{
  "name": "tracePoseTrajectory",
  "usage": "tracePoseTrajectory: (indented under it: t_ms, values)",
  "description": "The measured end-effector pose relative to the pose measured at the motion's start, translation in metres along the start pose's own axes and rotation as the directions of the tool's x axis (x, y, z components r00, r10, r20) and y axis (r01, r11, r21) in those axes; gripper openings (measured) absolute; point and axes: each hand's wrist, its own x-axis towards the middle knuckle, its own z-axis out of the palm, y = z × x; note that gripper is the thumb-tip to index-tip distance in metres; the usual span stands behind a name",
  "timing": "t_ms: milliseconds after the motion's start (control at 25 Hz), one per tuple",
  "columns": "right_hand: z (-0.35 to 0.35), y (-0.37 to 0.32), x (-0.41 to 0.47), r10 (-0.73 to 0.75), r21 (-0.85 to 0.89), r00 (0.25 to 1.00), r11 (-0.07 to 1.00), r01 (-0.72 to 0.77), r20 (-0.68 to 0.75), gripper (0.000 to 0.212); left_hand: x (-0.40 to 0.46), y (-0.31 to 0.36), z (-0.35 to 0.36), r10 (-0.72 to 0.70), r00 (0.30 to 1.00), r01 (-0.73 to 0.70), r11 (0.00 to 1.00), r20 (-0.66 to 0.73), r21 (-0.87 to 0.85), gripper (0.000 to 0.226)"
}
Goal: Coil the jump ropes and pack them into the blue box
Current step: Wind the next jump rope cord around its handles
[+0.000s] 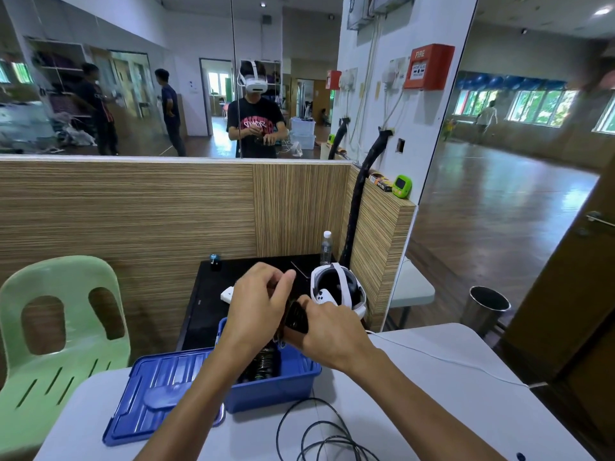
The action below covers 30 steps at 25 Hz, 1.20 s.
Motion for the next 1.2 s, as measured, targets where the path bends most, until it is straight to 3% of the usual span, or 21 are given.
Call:
tracePoseTrajectory:
  t_ms: [200, 400, 680, 840, 960, 1200]
  values:
    - [0.002, 0.004, -0.001, 0.058, 0.017, 0.995, 0.998, -0.059, 0.084, 0.058, -0.007, 0.008, -0.004, -0.054, 0.998, 0.056, 0.997, 0.038, -0.061, 0.028]
    - [-0.007, 0.015, 0.011, 0.079, -0.021, 0.994, 0.997, -0.078, 0.070, 0.066, -0.033, 0.003, -0.009, 0.130, 0.986, -0.130, 0.992, 0.103, -0.011, 0.010]
    - [-0.009, 0.011, 0.016, 0.117, 0.021, 0.993, 0.993, -0.118, 0.028, 0.079, -0.038, -0.012, -0.006, 0.250, 0.968, -0.251, 0.967, 0.005, 0.036, 0.010]
    - [-0.013, 0.009, 0.015, 0.077, 0.114, 0.996, 0.991, -0.072, -0.044, 0.061, -0.034, -0.011, -0.009, 0.231, 0.966, -0.236, 0.971, -0.120, -0.027, 0.011]
    - [-0.012, 0.007, 0.014, 0.053, 0.100, 0.996, 0.994, -0.045, -0.076, 0.062, -0.030, -0.013, -0.008, 0.188, 0.968, -0.200, 0.978, -0.164, -0.059, 0.014]
    - [-0.011, 0.004, 0.014, 0.019, 0.081, 0.997, 0.997, -0.013, -0.071, 0.059, -0.029, -0.024, -0.006, 0.296, 0.951, -0.298, 0.954, -0.086, -0.018, 0.021]
